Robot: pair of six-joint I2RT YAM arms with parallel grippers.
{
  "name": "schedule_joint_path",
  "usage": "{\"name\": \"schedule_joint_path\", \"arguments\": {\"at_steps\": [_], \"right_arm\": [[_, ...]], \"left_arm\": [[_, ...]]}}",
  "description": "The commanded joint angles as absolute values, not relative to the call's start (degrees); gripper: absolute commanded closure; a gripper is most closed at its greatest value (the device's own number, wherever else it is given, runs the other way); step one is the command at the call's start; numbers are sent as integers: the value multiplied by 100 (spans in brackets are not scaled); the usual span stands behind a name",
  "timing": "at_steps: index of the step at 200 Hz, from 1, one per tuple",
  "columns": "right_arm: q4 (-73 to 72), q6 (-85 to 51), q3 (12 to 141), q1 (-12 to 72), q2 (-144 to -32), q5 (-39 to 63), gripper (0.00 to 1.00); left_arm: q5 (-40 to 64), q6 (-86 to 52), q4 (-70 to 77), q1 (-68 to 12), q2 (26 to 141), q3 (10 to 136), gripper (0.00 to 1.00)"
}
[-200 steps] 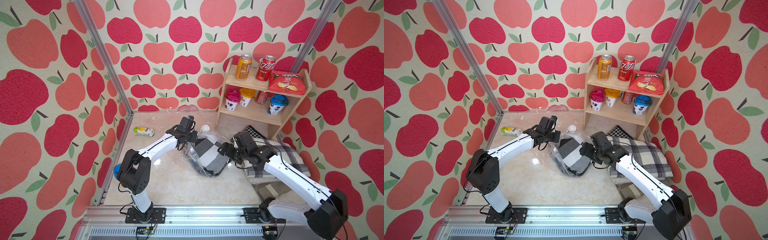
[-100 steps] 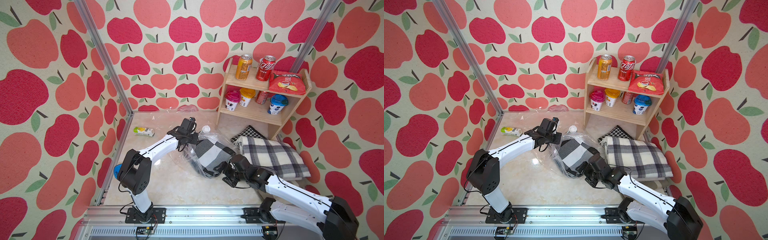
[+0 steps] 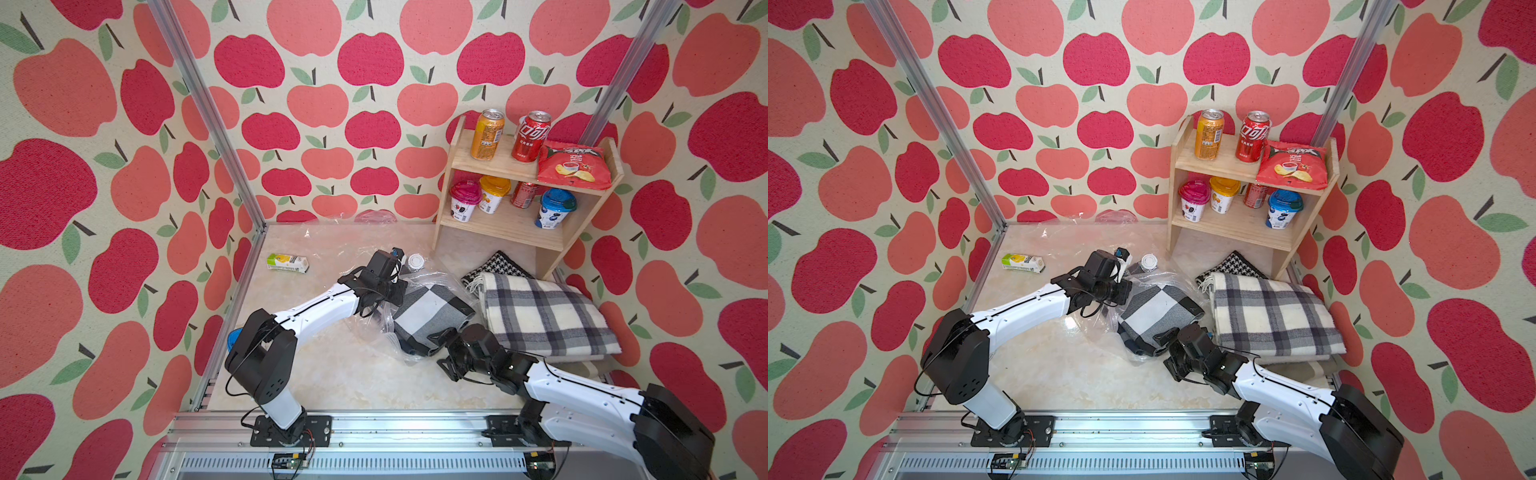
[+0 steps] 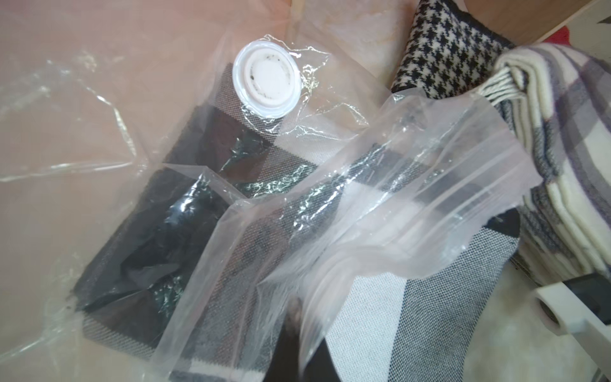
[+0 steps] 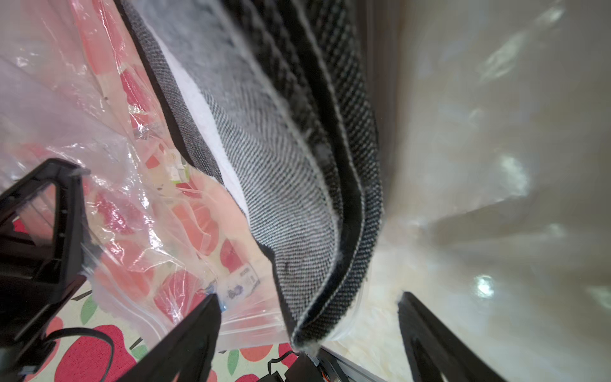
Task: Take the scarf out of the vacuum bag
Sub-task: Take out the scarf from the vacuum bag.
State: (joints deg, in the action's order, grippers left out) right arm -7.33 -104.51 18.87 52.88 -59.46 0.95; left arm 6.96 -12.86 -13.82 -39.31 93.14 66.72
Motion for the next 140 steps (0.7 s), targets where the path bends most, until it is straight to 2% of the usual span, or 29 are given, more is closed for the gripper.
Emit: {"name": "schedule_joint_path", "arguments": {"at_steps": [1, 64, 94, 115, 140], "right_arm": [[-1362, -10746, 1855, 5326, -6137, -31, 16], [-1857, -10897, 1931, 5405, -6650, 38, 23], [-1821, -10894, 1951, 5414, -6672, -48, 32], [-1811, -10881, 1918, 5414, -6621, -147, 46], [-1733, -10807, 1937, 5405, -6514, -281, 76]], "left_arm": [[824, -1235, -1360, -4041, 9030, 6490, 100], [861, -1502, -1455, -4416, 8660, 6073, 100], [890, -1668, -1387, -4592, 8480, 5848, 100], [844, -1761, -1322, -4731, 8353, 5663, 100], [775, -1859, -1254, -4854, 8246, 5459, 100]]}}
